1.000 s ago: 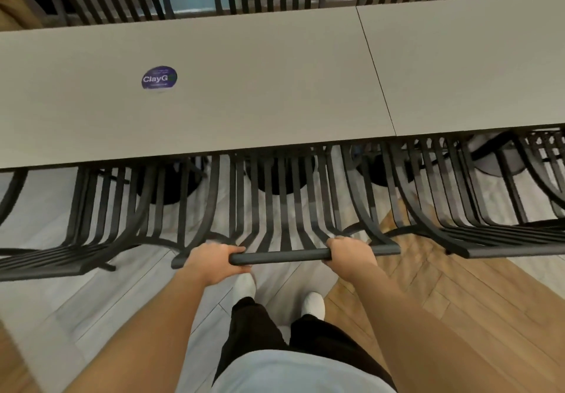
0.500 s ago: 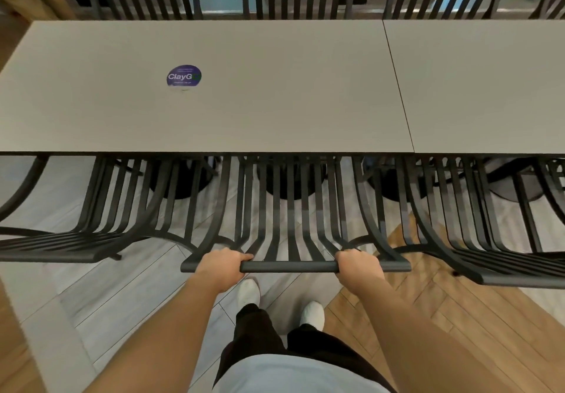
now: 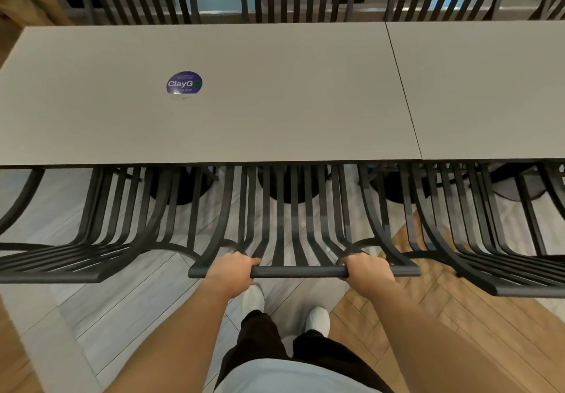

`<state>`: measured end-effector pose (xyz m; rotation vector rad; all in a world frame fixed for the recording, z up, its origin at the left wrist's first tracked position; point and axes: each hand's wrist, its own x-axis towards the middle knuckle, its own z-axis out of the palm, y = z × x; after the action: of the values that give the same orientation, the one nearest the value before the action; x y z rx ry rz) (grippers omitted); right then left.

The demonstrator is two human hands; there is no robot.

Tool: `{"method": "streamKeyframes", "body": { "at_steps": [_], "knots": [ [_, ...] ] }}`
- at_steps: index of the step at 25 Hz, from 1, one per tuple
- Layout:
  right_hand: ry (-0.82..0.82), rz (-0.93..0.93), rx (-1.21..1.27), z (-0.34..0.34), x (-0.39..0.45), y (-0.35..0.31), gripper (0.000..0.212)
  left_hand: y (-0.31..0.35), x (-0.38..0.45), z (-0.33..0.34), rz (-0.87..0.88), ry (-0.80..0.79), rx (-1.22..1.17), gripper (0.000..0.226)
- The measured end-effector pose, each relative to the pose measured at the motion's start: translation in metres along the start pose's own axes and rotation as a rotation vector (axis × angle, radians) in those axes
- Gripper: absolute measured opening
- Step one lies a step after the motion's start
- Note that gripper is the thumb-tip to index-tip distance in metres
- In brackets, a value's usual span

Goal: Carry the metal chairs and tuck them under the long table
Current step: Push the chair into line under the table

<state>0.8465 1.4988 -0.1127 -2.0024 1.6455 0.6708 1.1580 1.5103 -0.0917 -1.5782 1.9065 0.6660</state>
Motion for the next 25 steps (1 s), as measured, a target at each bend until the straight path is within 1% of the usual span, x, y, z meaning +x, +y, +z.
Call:
{"method": "streamKeyframes", "body": {
  "at_steps": [5,12,15,17,18,20,21,22,24,25],
  "knots": [
    [0.008,0.011,-0.074,0.002,-0.003,0.003,0.023,0.005,0.000,0.003,-0.013,-0.024,-0.011,0.054],
    [-0.017,-0.002,-0.077,-0.002,0.002,0.008,0.024,0.006,0.006,0.003,-0.002,-0.016,-0.020,0.055],
    [-0.022,0.012,-0.020,0.001,0.003,0.010,0.028,0.008,0.004,0.002,0.011,0.009,-0.043,0.053],
    [-0.056,0.035,0.038,0.000,0.004,0.009,0.029,0.007,0.003,-0.002,0.022,-0.014,-0.095,0.050],
    [-0.087,0.049,0.078,0.000,0.004,0.010,0.031,0.007,0.002,-0.006,0.035,-0.042,-0.142,0.053],
    [-0.172,0.070,0.146,-0.007,0.003,0.010,0.040,0.005,-0.002,-0.013,0.068,-0.131,-0.271,0.071],
    [-0.213,0.072,0.178,-0.012,0.002,0.011,0.049,0.005,-0.003,-0.019,0.079,-0.162,-0.338,0.080],
    [-0.240,0.072,0.223,-0.020,-0.001,0.012,0.060,0.007,-0.004,-0.025,0.091,-0.173,-0.381,0.085],
    [-0.235,0.094,0.327,-0.036,-0.010,0.011,0.089,0.012,0.000,-0.033,0.115,-0.152,-0.386,0.081],
    [-0.214,0.111,0.360,-0.044,-0.016,0.011,0.098,0.016,0.004,-0.037,0.135,-0.134,-0.379,0.078]
  ]
}}
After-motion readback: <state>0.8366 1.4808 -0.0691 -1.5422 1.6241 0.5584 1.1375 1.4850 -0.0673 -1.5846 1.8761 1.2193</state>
